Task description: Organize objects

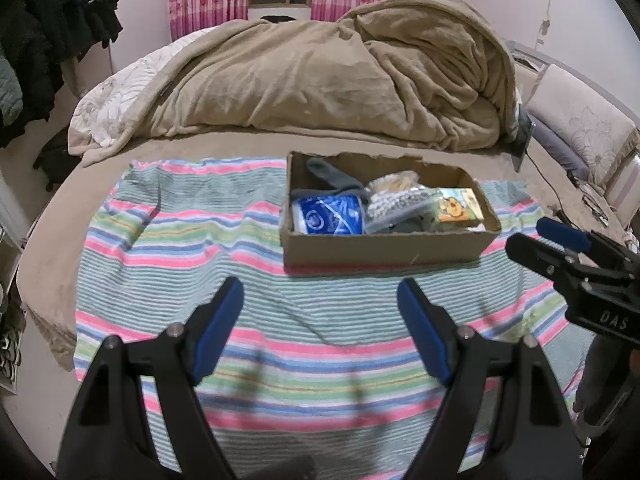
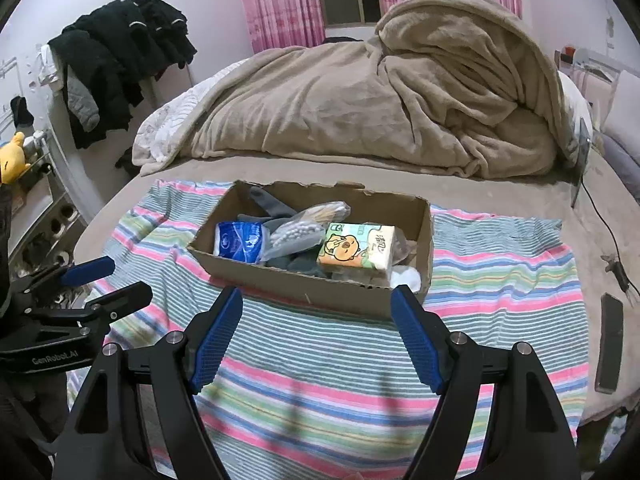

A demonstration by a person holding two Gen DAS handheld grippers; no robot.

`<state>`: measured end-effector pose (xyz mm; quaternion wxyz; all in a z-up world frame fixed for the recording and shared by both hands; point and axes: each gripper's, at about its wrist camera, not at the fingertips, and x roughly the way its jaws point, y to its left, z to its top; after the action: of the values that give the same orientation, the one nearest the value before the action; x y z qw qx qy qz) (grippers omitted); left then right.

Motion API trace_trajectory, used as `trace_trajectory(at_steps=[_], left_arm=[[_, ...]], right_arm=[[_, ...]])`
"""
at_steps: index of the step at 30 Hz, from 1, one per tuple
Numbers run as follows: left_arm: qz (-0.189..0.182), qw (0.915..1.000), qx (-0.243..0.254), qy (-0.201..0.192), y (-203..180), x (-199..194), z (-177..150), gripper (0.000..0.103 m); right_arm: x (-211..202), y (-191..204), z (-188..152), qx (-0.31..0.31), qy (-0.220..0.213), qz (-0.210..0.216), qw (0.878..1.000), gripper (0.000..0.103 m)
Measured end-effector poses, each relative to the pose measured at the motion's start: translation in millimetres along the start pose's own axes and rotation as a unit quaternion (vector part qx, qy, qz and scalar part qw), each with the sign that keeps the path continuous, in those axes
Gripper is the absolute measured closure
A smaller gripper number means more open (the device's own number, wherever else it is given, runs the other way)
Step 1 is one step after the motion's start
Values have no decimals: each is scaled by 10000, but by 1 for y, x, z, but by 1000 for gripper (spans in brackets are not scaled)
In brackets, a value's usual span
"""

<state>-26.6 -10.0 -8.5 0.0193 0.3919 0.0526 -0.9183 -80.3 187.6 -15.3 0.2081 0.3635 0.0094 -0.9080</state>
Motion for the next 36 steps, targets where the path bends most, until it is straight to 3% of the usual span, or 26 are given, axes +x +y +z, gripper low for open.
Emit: trace_trajectory(at_steps=[15,36], left_arm=[[-338,9989,0,-332,-12,-45,-9,22],[-402,9985,60,-373,-18,-52,-7,22]], right_arm=[[-35,16,-7,-95,-79,-49,9999,24],[-43,16,-8,-31,-89,-71,9999,24]])
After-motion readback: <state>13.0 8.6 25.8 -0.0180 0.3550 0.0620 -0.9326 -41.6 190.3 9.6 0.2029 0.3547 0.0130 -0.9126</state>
